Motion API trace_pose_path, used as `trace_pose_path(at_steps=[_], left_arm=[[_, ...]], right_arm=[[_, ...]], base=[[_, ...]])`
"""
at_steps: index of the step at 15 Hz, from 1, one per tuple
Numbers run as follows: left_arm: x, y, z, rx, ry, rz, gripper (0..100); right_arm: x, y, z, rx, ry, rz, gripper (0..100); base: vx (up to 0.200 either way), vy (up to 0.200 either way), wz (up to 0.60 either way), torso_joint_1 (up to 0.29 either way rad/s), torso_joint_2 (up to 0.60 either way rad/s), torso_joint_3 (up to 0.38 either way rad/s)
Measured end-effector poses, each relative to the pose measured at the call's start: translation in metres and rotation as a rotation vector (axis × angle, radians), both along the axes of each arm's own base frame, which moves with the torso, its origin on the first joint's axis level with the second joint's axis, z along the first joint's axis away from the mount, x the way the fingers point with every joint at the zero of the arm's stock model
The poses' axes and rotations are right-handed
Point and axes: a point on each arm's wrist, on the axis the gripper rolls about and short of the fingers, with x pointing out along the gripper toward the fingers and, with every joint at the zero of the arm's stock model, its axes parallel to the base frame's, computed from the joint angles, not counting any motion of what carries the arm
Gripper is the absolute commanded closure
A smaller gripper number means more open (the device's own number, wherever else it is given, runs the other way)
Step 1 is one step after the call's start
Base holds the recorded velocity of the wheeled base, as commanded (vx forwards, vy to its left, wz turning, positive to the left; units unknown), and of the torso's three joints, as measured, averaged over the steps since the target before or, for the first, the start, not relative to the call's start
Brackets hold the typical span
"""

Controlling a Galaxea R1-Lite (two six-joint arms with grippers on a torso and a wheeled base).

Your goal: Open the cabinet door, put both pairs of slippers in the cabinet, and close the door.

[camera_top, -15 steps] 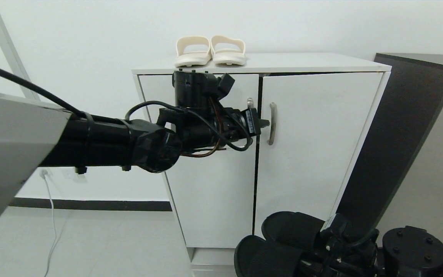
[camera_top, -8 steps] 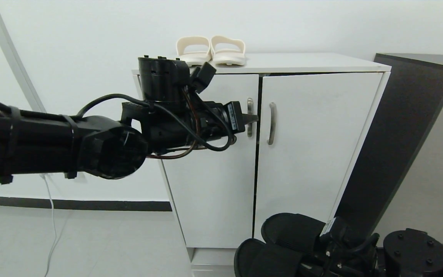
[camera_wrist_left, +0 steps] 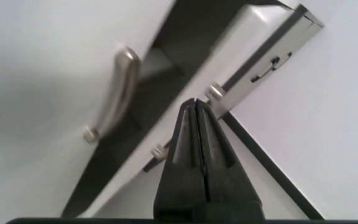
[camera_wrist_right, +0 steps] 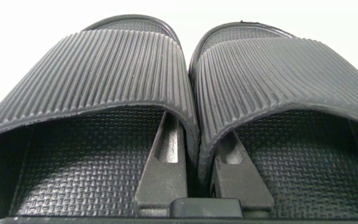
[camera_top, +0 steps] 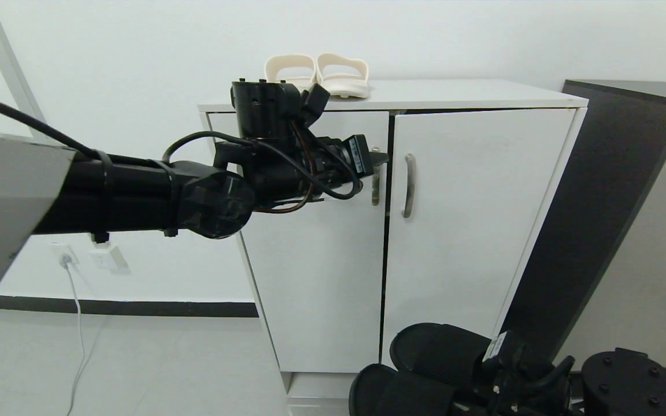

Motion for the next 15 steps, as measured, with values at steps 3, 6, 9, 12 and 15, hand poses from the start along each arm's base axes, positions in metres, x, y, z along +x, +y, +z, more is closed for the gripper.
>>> trace_pose_path(at_steps=[3,6,9,12,15], left_arm=[[0.009,-0.004,-0.007,-0.009,0.022,0.005,100],[0.015,-0.004,-0.009,-0.010,0.023,0.010,100],[0.020,-0.007,-0.007,-0.005,0.030,0.012,100],[0.028,-0.011,-0.006,-0.006,0.028,0.012,100],[0.035,-0.016,-0.008,-0.011,0.018,0.011,100]], right_arm=[[-0.004,0.000,-0.001,-0.004,0.003,0.015,100],[-0.004,0.000,-0.001,-0.006,0.003,0.018,100],[-0.005,0.001,-0.001,-0.009,0.005,0.020,100],[-0.006,0.001,-0.002,-0.011,0.006,0.023,100],[-0.008,0.002,-0.002,-0.015,0.008,0.034,100]], base=[[0.000,0.000,0.00,0.000,0.00,0.000],[0.000,0.000,0.00,0.000,0.00,0.000],[0.000,0.000,0.00,0.000,0.00,0.000],[0.000,0.000,0.00,0.000,0.00,0.000],[0.000,0.000,0.00,0.000,0.00,0.000]])
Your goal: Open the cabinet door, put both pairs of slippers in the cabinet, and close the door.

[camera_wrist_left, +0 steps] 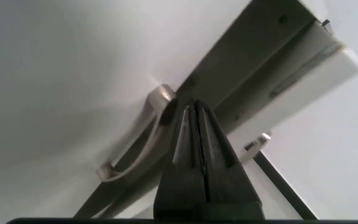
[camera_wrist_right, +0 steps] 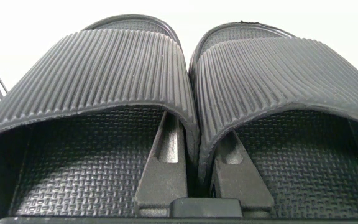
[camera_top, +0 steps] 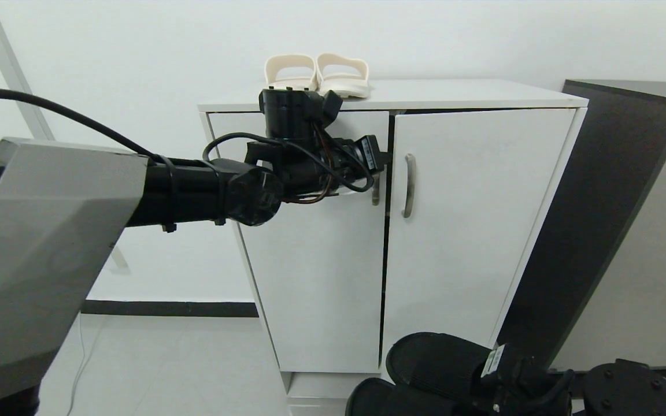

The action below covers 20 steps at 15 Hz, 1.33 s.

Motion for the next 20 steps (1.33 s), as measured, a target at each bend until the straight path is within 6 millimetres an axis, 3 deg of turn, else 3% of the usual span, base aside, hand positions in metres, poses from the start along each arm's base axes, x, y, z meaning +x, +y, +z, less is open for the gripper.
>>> trace_pose_path(at_steps=[6,10,12,16,20], left_arm=[[0.000,-0.013,-0.008,0.004,0.014,-0.022,100],[-0.035,-0.043,-0.010,0.022,0.034,-0.114,100],[-0.047,-0.046,-0.006,0.024,0.028,-0.136,100],[-0.050,-0.036,-0.004,0.013,0.011,-0.121,100],[-0.055,0.002,-0.004,0.013,0.012,-0.054,100]], right_arm=[[-0.004,0.002,-0.002,-0.009,0.008,0.017,100],[-0.004,0.002,-0.003,-0.011,0.008,0.019,100],[-0.004,0.003,-0.002,-0.009,0.006,0.025,100],[-0.004,0.003,-0.003,-0.009,0.008,0.025,100],[-0.004,0.003,-0.002,-0.007,0.006,0.024,100]], base=[[-0.167,0.000,0.00,0.004,0.00,0.001],[-0.200,0.000,0.00,0.000,0.00,0.001],[-0.100,0.000,0.00,0.001,0.00,0.006],[0.000,0.000,0.00,0.000,0.00,0.000],[0.000,0.000,0.00,0.000,0.00,0.000]])
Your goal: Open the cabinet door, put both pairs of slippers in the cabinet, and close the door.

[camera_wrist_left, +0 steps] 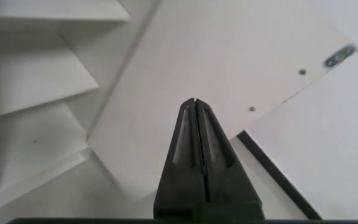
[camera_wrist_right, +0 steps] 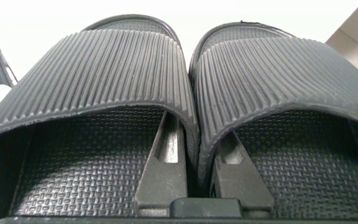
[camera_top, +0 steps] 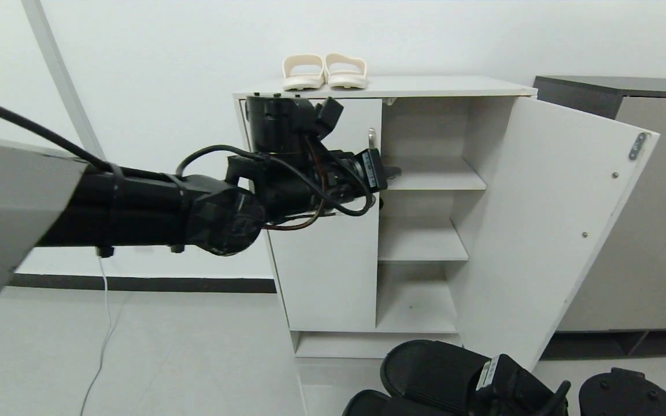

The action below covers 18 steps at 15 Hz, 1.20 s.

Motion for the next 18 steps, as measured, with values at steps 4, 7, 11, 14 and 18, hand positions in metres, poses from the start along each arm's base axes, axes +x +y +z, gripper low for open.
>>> trace_pose_path(at_steps=[4,7,11,14,18], left_arm=[[-0.042,0.060,0.005,0.012,0.012,0.077,100],[-0.099,0.112,0.004,0.035,-0.008,0.142,100],[-0.190,0.169,-0.002,0.076,-0.080,0.298,100],[-0.253,0.199,-0.025,0.137,-0.093,0.422,100],[-0.301,0.225,-0.079,0.316,-0.117,0.694,100]], right_arm=[[0.001,0.000,0.000,0.002,-0.002,-0.004,100],[0.002,0.000,0.002,0.011,-0.010,-0.010,100],[0.020,0.001,0.010,0.056,-0.051,-0.109,100],[0.047,0.008,0.017,0.095,-0.089,-0.309,100],[0.077,0.026,0.013,0.114,-0.124,-0.523,100]], base=[[0.000,0.000,0.00,0.000,0.00,0.000],[0.000,0.000,0.00,0.000,0.00,0.000],[0.000,0.000,0.00,0.000,0.00,0.000],[0.000,0.000,0.00,0.000,0.00,0.000],[0.000,0.000,0.00,0.000,0.00,0.000]])
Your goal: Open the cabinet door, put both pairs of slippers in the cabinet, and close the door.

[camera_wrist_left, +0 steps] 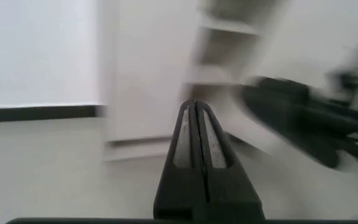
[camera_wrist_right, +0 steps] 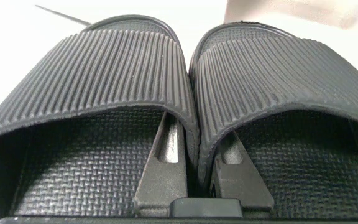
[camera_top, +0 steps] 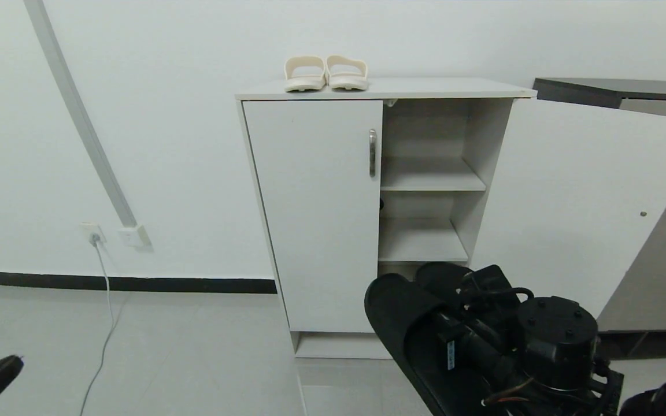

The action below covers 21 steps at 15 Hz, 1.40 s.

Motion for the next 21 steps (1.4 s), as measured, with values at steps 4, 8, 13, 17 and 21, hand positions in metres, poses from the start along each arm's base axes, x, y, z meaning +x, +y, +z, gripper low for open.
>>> trace_pose_path(at_steps=[4,8,13,17,21], left_arm=[[-0.034,0.008,-0.041,0.060,-0.096,0.257,100],[-0.044,0.006,-0.081,0.152,-0.122,0.284,100],[-0.047,0.005,-0.096,0.186,-0.060,0.247,100],[-0.051,0.006,-0.097,0.198,-0.129,0.149,100],[-0.053,0.006,-0.098,0.170,-0.147,0.169,100]], right_arm=[[0.008,0.006,-0.010,-0.016,0.017,-0.013,100],[0.007,0.006,-0.011,-0.021,0.015,-0.015,100],[0.006,0.006,-0.007,-0.019,0.007,-0.014,100],[0.006,0.006,-0.005,-0.011,-0.001,-0.013,100],[0.016,0.017,0.002,0.009,-0.038,-0.097,100]], base=[[0.000,0.000,0.00,0.000,0.00,0.000],[0.000,0.000,0.00,0.000,0.00,0.000],[0.000,0.000,0.00,0.000,0.00,0.000],[0.000,0.000,0.00,0.000,0.00,0.000],[0.000,0.000,0.00,0.000,0.00,0.000]])
